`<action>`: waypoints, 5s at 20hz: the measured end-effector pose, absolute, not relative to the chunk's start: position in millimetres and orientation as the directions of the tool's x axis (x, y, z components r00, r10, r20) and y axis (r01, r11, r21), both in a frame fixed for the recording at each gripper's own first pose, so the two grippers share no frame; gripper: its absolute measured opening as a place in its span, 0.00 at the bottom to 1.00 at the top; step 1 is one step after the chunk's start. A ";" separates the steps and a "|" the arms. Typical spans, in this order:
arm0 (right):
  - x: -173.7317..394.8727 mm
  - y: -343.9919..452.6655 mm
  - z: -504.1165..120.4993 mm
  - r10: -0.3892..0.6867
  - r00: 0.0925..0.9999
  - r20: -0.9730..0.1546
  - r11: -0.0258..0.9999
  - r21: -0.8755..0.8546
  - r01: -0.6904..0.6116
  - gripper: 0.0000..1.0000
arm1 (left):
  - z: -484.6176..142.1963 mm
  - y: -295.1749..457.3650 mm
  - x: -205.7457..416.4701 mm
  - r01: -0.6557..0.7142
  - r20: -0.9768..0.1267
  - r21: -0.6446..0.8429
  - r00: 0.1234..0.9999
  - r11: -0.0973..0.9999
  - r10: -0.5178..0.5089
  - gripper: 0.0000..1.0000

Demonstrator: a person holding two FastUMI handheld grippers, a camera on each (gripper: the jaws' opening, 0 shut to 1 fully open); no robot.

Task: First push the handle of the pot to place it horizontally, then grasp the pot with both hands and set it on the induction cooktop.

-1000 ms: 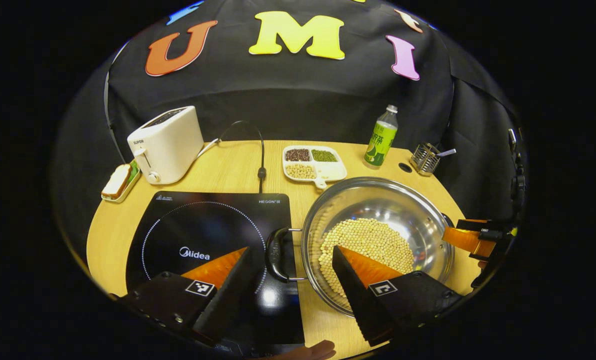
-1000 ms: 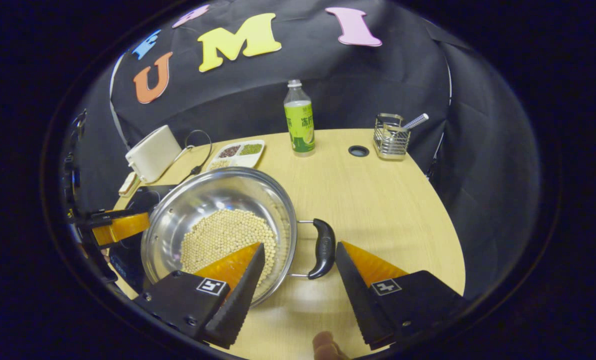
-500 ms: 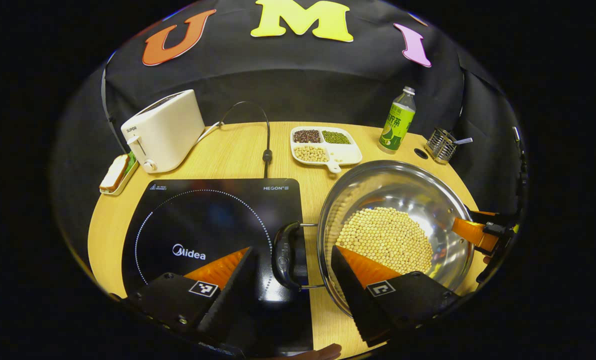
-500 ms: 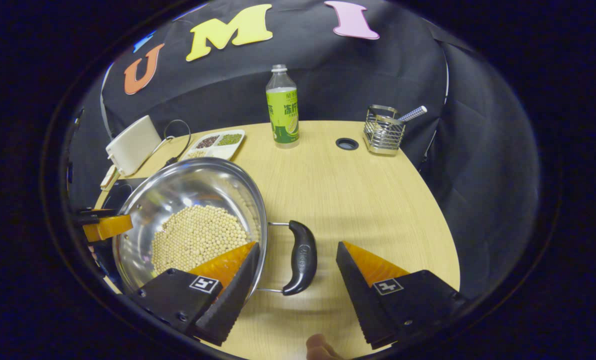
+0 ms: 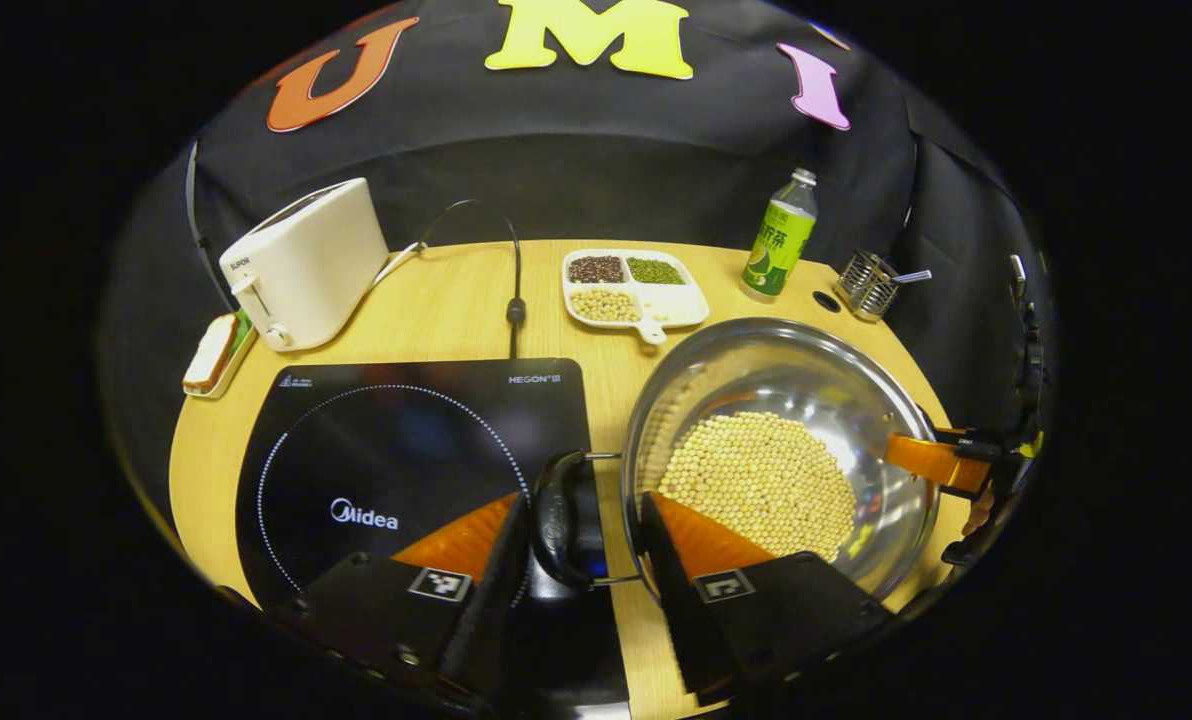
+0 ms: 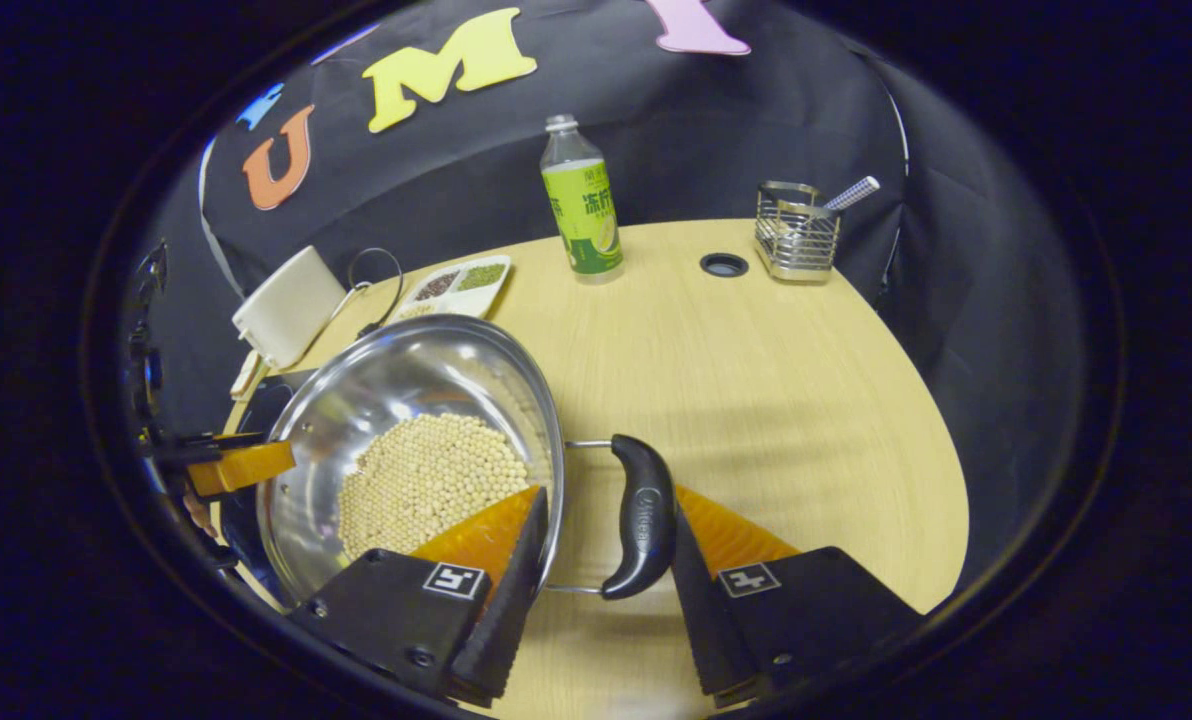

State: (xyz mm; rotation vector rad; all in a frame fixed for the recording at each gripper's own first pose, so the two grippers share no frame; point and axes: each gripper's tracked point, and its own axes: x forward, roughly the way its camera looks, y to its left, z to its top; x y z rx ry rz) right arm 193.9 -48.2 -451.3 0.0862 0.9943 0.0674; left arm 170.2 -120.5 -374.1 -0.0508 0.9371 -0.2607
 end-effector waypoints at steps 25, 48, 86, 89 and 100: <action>120.6 -4.7 -330.3 0.068 0.625 -0.778 0.996 0.092 0.007 0.60 | -267.5 -70.6 115.8 0.220 -0.668 -0.171 0.690 0.960 -0.278 0.51; 184.2 222.0 -344.8 0.200 0.567 -0.799 0.977 0.120 -0.174 0.60 | -264.7 134.8 160.4 0.017 -0.663 -0.136 0.741 0.991 -0.104 0.51; 221.4 233.0 -399.9 0.268 0.687 -0.676 0.962 0.221 -0.158 0.67 | -335.5 151.4 194.1 -0.055 -0.626 -0.186 0.776 0.981 -0.075 0.67; 218.7 226.1 -375.8 0.291 0.728 -0.620 0.956 0.206 -0.207 0.92 | -318.0 152.8 196.2 -0.050 -0.562 -0.208 0.824 0.977 -0.078 0.94; 172.6 183.2 -268.5 0.223 0.878 -0.424 0.974 0.052 -0.222 0.93 | -221.0 143.8 169.3 -0.026 -0.345 -0.171 0.938 0.985 -0.035 0.96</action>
